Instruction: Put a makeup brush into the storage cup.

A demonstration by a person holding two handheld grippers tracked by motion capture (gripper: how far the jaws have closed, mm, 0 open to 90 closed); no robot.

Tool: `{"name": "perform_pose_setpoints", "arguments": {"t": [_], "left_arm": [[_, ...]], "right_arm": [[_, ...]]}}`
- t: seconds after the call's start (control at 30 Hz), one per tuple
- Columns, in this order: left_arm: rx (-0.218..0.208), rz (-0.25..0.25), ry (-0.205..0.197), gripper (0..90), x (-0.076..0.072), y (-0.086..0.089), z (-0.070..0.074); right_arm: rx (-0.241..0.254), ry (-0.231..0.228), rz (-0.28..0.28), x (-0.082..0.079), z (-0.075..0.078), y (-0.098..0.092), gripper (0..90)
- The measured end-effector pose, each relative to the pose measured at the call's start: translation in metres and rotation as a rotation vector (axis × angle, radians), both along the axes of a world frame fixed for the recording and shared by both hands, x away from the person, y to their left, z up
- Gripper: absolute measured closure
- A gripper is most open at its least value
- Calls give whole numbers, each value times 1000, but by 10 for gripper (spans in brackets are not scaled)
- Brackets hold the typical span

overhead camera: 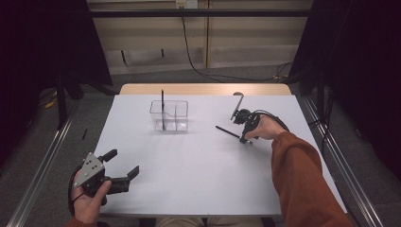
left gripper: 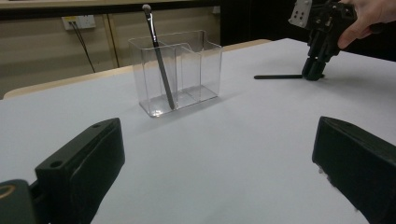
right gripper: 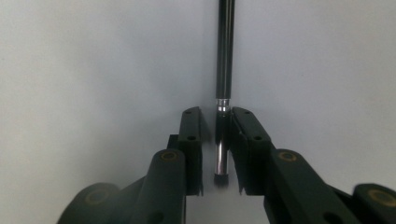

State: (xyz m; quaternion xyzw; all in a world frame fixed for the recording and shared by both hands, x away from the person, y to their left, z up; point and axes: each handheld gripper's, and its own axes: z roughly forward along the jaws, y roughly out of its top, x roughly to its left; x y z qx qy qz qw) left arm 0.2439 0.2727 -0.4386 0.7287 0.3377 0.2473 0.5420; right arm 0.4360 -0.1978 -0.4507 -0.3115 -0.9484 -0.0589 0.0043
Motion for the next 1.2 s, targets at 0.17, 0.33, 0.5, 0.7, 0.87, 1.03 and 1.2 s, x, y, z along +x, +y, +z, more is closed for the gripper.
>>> {"name": "perform_pose_setpoints", "arguments": {"t": [0.17, 0.33, 0.5, 0.7, 0.87, 1.03, 1.2], "left_arm": [[1, -7, 4, 25, 0, -2, -1], [-4, 1, 4, 25, -1, 0, 0], [-1, 2, 4, 24, -1, 0, -1], [-2, 3, 5, 24, -1, 0, -1], [-4, 1, 6, 25, -1, 0, -1], [-5, 2, 9, 25, -1, 0, 0], [0, 4, 6, 24, 0, 0, 0]], "right_arm": [[0, 8, -1, 1, 0, 0, 811], [-4, 12, -13, 1, 0, 0, 842], [-2, 14, -14, 1, 0, 0, 843], [-19, 7, -11, 1, 1, 2, 845], [-15, 8, -23, -1, 4, -1, 845], [7, -23, -56, -3, 15, -10, 845], [75, -42, -74, -5, 23, -14, 845]]}}
